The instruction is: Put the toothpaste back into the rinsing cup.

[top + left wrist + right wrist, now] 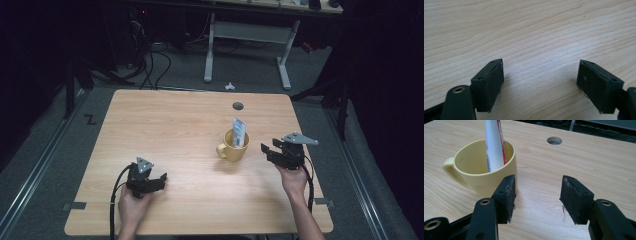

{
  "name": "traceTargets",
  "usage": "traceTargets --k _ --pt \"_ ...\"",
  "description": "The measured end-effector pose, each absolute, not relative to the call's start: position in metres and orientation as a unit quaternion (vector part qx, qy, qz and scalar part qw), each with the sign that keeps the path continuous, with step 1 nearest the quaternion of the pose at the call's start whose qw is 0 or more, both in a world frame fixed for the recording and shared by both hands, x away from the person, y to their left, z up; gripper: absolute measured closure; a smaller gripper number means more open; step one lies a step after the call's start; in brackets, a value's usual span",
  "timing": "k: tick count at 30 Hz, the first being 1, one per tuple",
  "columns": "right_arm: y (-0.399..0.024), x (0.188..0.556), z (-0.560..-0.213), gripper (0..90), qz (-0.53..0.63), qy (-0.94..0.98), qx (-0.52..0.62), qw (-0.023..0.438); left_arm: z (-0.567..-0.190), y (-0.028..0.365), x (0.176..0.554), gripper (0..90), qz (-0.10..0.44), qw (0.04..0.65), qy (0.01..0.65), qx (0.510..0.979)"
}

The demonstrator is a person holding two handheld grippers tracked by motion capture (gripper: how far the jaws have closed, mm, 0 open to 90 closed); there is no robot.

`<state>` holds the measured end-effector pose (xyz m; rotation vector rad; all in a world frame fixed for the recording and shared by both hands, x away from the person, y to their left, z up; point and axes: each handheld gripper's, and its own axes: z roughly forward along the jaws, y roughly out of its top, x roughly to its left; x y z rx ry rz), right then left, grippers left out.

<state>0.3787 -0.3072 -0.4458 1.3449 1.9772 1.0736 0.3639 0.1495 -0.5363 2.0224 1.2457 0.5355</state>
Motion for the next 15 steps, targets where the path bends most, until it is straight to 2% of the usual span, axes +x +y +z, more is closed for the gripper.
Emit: traceTargets --k 15 --pt "-0.3107 0.3762 -0.4522 46.1 0.394 0.725 0.505 0.253 -0.5363 0.1494 0.3638 22.2 0.206 0.346 0.48 0.779"
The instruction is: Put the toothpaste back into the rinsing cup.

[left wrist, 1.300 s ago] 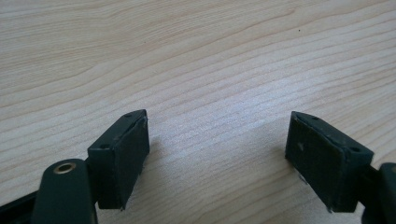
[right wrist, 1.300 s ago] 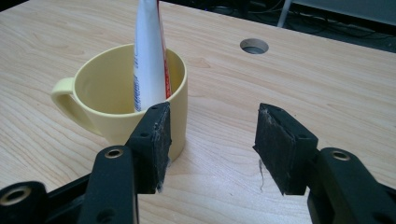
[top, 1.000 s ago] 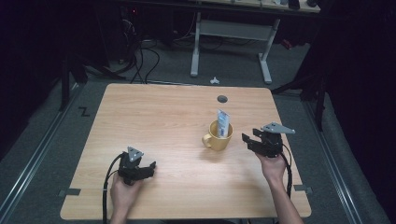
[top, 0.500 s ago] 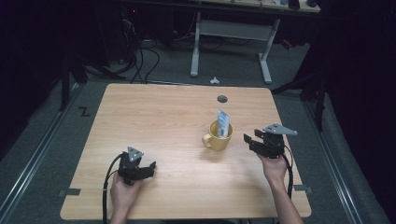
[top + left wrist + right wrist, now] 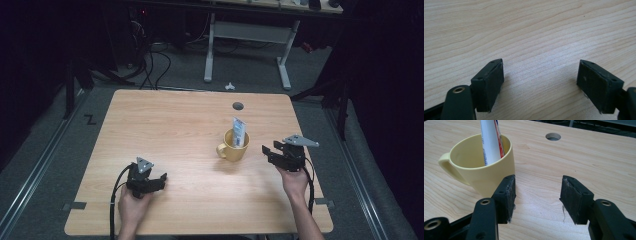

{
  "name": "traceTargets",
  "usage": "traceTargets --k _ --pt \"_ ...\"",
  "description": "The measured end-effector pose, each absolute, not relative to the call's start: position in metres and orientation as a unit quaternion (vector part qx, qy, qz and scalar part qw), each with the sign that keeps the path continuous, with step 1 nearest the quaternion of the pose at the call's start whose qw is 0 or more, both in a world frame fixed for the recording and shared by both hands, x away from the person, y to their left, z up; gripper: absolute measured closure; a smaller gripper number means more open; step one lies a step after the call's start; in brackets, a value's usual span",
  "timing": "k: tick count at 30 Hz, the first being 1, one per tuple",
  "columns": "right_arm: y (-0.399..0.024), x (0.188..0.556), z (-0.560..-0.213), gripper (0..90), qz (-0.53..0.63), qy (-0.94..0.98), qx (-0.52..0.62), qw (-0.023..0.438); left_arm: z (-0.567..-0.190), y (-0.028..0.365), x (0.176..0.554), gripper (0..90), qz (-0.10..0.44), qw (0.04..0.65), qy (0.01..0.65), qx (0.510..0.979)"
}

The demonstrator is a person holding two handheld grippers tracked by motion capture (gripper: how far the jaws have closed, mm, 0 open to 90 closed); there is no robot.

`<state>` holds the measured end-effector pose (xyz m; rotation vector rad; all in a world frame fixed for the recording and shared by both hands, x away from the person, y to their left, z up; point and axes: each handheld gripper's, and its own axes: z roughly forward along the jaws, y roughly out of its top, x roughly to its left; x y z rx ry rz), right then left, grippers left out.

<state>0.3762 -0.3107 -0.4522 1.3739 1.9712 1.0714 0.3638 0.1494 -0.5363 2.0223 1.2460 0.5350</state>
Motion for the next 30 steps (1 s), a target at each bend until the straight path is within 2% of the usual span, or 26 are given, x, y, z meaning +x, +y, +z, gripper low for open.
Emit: traceTargets --k 30 --pt "-0.313 0.375 -0.466 46.1 0.386 0.726 0.515 0.241 -0.536 0.149 0.364 22.2 0.206 0.346 0.48 0.779"
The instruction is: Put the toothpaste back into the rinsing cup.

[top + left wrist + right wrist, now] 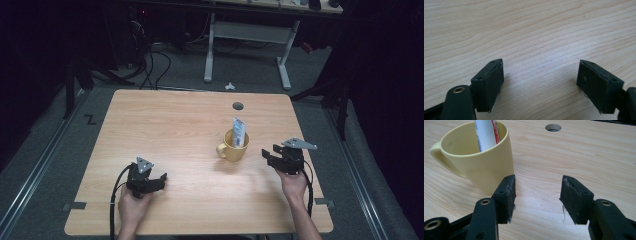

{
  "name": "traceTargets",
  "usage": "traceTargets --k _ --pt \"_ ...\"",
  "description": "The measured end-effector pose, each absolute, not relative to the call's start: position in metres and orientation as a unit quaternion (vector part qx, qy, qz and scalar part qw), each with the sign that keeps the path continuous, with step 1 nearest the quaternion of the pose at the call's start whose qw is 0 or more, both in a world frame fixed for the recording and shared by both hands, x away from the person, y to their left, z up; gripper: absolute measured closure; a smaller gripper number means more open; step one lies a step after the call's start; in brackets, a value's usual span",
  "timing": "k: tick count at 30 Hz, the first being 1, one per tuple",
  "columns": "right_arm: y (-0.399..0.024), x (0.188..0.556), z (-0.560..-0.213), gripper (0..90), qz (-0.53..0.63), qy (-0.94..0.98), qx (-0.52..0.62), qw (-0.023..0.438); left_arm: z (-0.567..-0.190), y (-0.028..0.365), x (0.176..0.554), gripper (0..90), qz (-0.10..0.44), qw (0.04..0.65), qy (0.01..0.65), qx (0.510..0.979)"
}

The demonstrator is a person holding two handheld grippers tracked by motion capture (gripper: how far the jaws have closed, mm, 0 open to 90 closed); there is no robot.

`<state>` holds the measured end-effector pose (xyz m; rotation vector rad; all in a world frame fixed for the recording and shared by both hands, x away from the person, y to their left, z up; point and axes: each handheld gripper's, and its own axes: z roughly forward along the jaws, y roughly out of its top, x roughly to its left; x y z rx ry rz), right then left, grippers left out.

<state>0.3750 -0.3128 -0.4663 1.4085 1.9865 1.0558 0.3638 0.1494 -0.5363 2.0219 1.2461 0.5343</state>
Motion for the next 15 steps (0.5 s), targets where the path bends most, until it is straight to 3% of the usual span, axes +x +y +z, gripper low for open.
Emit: traceTargets --k 15 --pt "-0.308 0.377 -0.479 46.1 0.377 0.733 0.517 0.232 -0.536 0.149 0.364 22.2 0.206 0.346 0.48 0.779"
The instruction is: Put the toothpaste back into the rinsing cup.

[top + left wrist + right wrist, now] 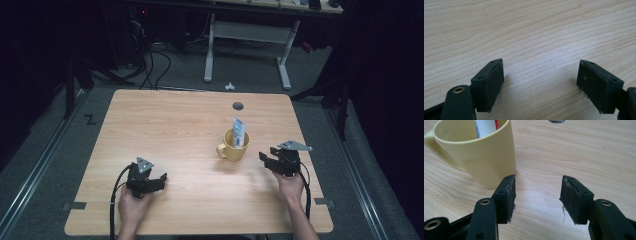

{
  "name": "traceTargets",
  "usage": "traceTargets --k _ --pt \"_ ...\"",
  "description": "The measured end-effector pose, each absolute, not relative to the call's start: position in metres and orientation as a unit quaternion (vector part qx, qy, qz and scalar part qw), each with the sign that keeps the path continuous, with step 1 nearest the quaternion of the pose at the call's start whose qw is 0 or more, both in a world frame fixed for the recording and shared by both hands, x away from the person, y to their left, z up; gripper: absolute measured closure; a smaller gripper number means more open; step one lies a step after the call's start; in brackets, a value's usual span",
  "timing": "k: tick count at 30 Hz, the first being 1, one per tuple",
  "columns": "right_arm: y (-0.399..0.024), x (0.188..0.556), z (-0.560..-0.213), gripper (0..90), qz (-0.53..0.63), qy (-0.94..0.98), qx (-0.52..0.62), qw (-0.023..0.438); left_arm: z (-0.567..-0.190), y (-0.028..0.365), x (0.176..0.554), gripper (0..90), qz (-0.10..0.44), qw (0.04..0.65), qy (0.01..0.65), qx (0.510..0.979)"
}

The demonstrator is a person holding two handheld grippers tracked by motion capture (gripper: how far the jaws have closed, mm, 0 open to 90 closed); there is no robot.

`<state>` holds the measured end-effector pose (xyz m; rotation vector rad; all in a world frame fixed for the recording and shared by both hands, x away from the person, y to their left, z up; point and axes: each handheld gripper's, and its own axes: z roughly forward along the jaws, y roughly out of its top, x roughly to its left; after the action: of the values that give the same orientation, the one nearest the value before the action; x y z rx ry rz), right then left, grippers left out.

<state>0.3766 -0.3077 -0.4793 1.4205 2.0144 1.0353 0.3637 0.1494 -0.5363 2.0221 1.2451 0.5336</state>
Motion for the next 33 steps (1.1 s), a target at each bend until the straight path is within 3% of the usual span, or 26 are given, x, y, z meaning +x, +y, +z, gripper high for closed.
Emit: traceTargets --k 33 --pt "-0.302 0.381 -0.51 46.0 0.342 0.745 0.527 0.223 -0.536 0.149 0.364 22.2 0.206 0.346 0.48 0.779"
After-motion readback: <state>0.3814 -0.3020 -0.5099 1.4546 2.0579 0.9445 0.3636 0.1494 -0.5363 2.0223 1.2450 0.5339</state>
